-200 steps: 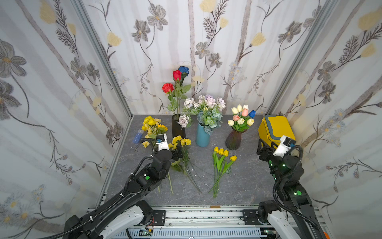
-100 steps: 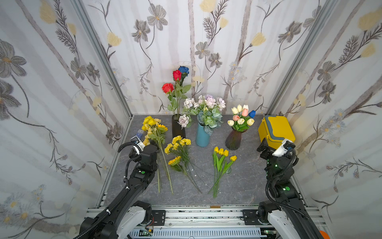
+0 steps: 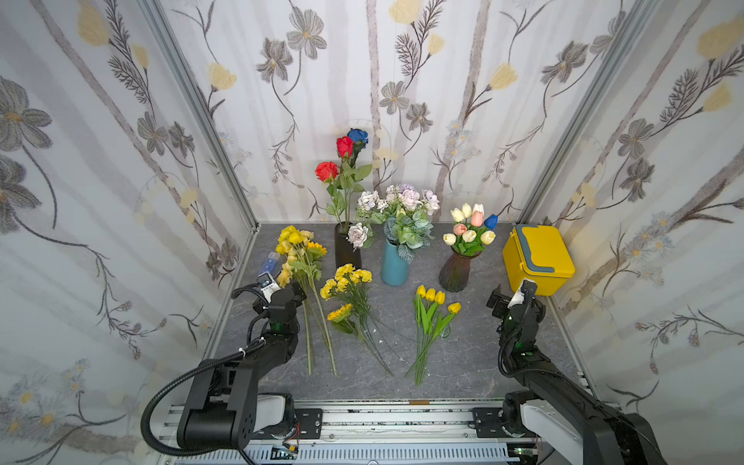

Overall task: Pick out yellow flowers from the vase
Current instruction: Reset both arms

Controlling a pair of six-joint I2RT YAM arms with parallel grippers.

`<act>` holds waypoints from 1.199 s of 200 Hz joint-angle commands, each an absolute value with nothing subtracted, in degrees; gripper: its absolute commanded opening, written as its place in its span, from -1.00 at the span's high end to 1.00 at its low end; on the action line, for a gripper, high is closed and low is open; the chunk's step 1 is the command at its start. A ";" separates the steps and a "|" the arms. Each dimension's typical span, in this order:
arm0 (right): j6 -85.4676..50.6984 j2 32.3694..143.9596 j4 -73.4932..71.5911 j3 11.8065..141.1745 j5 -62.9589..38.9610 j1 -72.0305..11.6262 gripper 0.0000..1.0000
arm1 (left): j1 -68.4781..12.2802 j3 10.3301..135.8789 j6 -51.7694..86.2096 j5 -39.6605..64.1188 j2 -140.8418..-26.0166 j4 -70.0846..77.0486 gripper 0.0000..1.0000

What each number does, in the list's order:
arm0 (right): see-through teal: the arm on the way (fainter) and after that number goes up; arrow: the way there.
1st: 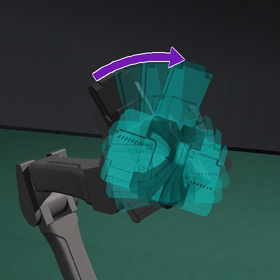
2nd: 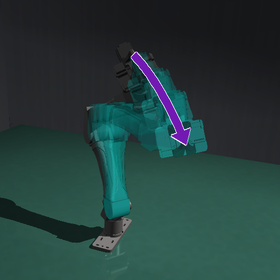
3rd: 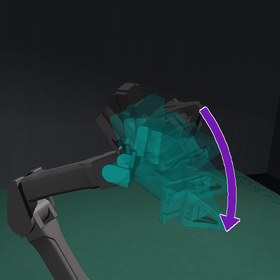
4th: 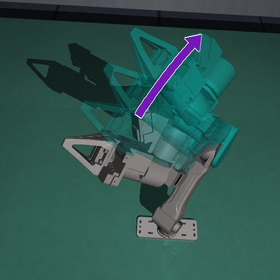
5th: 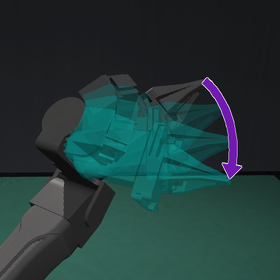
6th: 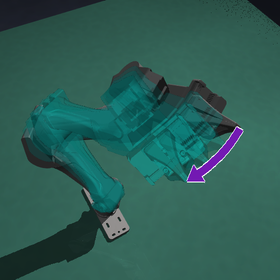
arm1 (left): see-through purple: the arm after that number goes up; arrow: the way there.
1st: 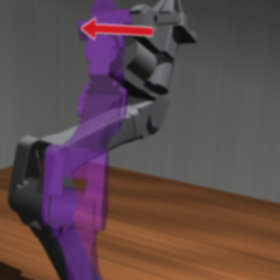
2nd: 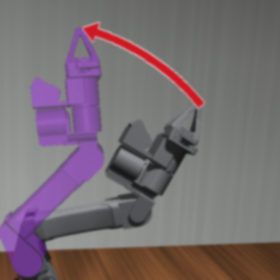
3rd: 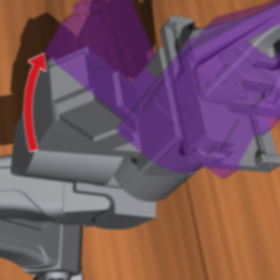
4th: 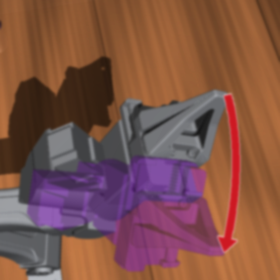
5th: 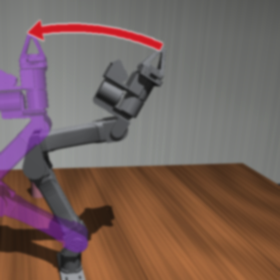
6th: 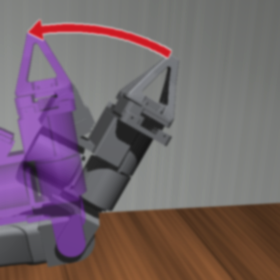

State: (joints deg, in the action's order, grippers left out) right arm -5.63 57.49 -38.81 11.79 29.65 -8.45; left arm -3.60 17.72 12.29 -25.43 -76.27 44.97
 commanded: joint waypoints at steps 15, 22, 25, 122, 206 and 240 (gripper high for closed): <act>-0.99 66.21 -52.87 11.40 23.25 -8.44 -0.99 | -3.09 16.51 5.02 -17.79 -82.68 64.14 -1.00; -0.08 67.83 -55.43 10.98 22.30 -8.35 -1.00 | -2.99 15.75 4.34 -15.10 -84.28 67.38 -1.00; 0.40 68.50 -56.47 10.92 21.81 -8.35 -1.00 | -2.99 15.78 3.93 -14.03 -85.29 68.13 -1.00; 1.14 75.53 -61.74 12.42 1.72 -1.52 -0.99 | -2.50 14.12 2.94 -9.49 -90.67 75.43 -1.00; -1.58 86.28 -72.89 12.49 -0.23 -0.12 -0.99 | -2.44 14.24 2.97 -9.33 -90.52 75.09 -1.00; -2.24 85.91 -71.43 12.90 1.52 0.01 -0.99 | -2.37 14.23 2.99 -9.21 -90.52 75.06 -1.00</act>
